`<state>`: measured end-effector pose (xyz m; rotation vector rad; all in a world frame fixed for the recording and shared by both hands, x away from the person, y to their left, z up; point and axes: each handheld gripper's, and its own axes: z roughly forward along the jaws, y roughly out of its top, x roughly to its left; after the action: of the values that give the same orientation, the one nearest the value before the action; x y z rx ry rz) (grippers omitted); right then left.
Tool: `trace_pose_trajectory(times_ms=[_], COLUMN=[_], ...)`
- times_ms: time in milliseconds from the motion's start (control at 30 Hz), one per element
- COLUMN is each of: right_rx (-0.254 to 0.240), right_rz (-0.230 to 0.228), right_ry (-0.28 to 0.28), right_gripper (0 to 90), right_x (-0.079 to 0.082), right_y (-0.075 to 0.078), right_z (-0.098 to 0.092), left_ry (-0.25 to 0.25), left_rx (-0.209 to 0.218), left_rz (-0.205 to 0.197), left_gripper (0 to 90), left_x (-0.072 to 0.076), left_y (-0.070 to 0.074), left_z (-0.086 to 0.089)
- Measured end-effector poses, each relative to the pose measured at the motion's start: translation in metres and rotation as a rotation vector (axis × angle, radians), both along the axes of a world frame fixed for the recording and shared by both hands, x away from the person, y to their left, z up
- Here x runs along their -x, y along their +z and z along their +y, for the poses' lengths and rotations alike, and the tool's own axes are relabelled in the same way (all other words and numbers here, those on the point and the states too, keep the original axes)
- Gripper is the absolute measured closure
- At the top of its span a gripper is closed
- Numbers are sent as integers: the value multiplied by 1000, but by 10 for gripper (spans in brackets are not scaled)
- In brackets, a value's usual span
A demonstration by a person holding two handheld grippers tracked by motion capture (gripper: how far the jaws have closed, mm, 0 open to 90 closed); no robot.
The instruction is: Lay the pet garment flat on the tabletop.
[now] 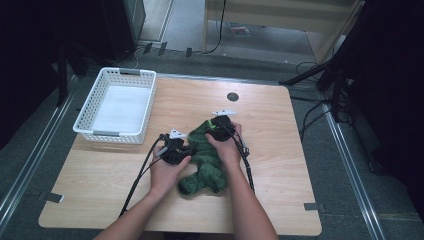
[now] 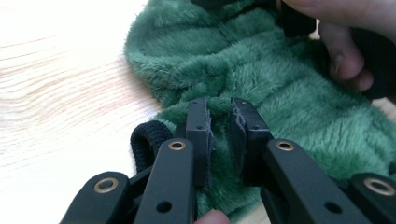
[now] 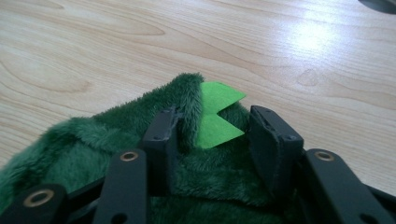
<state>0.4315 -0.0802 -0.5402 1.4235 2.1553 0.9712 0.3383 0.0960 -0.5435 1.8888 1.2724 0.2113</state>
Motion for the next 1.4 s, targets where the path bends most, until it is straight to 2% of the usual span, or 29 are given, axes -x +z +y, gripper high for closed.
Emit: trace_pose_trajectory(times_ms=[33,67,133,167,200,233,300,333,367,467,633,767,833,900,933,967,1033,1133,1167,1200,1233,1300,1367,1400], right_rx=[-54,-54,-114,-127,-137,-137,-155,-154,-154,-153,-166,-157,-172,-184,-201,-249,-294,-246,-227,-209,-181,-141,-196,-206], right_rz=[14,14,-2,-17,-40,-40,-54,-76,-76,-97,-95,-72,-78,-76,-73,-52,-35,-55,-49,-45,-57,-85,-90,-98], right_ry=[-4,-4,2,4,20,20,29,47,47,75,130,160,170,182,191,208,229,244,242,242,233,192,182,165], right_gripper=[472,472,473,476,482,482,482,479,479,473,485,471,466,446,434,419,384,333,340,393,519,700,794,812], right_x=[1,1,9,15,28,28,45,63,63,92,138,161,173,180,184,187,189,191,190,189,189,190,190,191], right_y=[2,2,8,11,18,18,24,29,29,33,32,30,32,35,36,37,38,35,32,29,25,23,25,26], right_z=[-5,-5,-13,-16,-23,-23,-30,-37,-37,-48,-61,-59,-58,-56,-54,-52,-47,-33,-29,-26,-23,-24,-33,-39], left_ry=[-2,-2,-8,-9,-9,-17,-26,-28,-32,-47,-109,-135,-147,-176,-178,-180,-172,-175,-180,-182,-180,-179,-177,-176], left_rx=[11,11,21,34,39,39,50,61,79,121,93,102,102,70,70,77,78,58,54,41,42,33,34,32], left_rz=[-35,-35,-71,-79,-82,-82,-86,-93,-92,-87,-88,-85,-79,-68,-63,-54,-48,-53,-51,-42,-36,-22,-18,-20], left_gripper=[658,624,611,601,597,597,589,582,582,569,550,531,527,525,525,525,534,602,635,670,721,789,826,835], left_x=[4,4,10,13,15,17,21,24,27,42,71,93,106,113,116,117,117,117,117,116,116,115,114,115], left_y=[4,4,9,11,13,14,16,18,20,24,21,14,5,-1,-4,-6,-8,-9,-9,-10,-10,-11,-11,-11], left_z=[1,1,3,5,6,8,14,18,22,32,35,38,41,43,44,45,44,42,41,41,41,42,42,42])
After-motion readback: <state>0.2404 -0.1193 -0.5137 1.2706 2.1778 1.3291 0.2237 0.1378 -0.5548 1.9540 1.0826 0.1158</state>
